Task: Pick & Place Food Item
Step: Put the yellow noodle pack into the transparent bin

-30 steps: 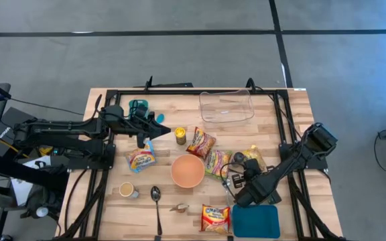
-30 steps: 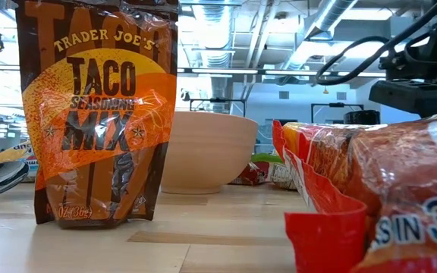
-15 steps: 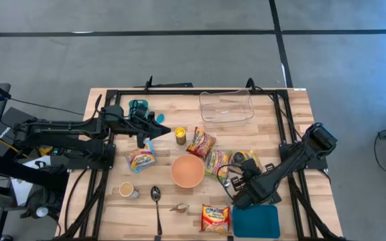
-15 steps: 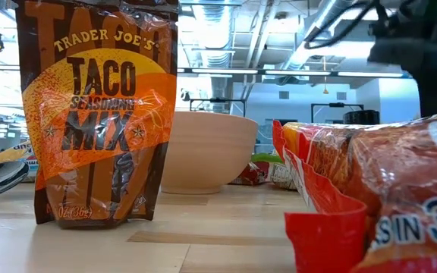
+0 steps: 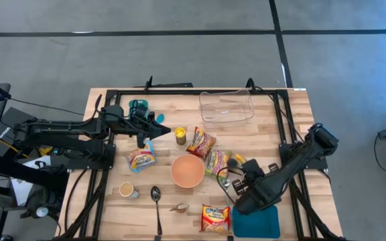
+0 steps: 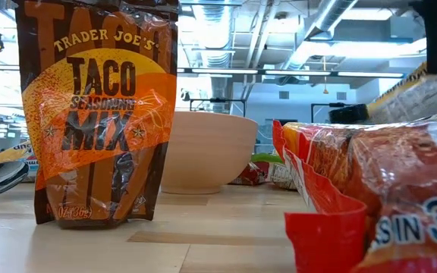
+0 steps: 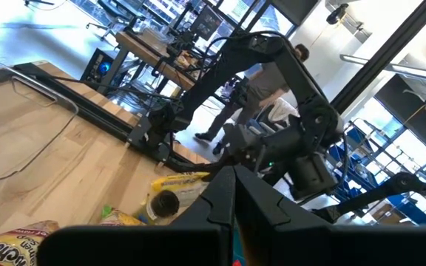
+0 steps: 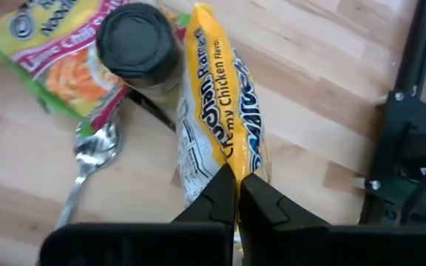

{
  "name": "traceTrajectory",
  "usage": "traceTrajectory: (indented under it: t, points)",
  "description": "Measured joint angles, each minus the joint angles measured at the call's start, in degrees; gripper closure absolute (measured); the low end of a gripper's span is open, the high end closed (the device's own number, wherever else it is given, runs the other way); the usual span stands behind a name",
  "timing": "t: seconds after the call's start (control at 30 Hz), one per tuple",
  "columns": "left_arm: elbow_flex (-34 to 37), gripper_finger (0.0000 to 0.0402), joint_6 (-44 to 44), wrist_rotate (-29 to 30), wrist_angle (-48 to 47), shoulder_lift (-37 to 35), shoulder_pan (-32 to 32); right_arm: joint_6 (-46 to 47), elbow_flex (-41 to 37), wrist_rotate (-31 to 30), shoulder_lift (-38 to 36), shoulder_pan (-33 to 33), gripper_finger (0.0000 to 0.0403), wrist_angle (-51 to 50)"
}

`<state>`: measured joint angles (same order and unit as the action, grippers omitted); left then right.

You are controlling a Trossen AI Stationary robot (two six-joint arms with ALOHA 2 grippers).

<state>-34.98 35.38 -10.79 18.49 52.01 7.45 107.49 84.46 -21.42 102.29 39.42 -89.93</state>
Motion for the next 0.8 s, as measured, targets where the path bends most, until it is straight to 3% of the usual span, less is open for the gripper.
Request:
traceTrajectory:
  t: [0.8]
  points:
    - [0.0, 0.04, 0.0, 0.0, 0.0, 0.0, 0.0, -1.0, 0.4, 1.9, 0.0, -0.3, 0.0403, -0.1]
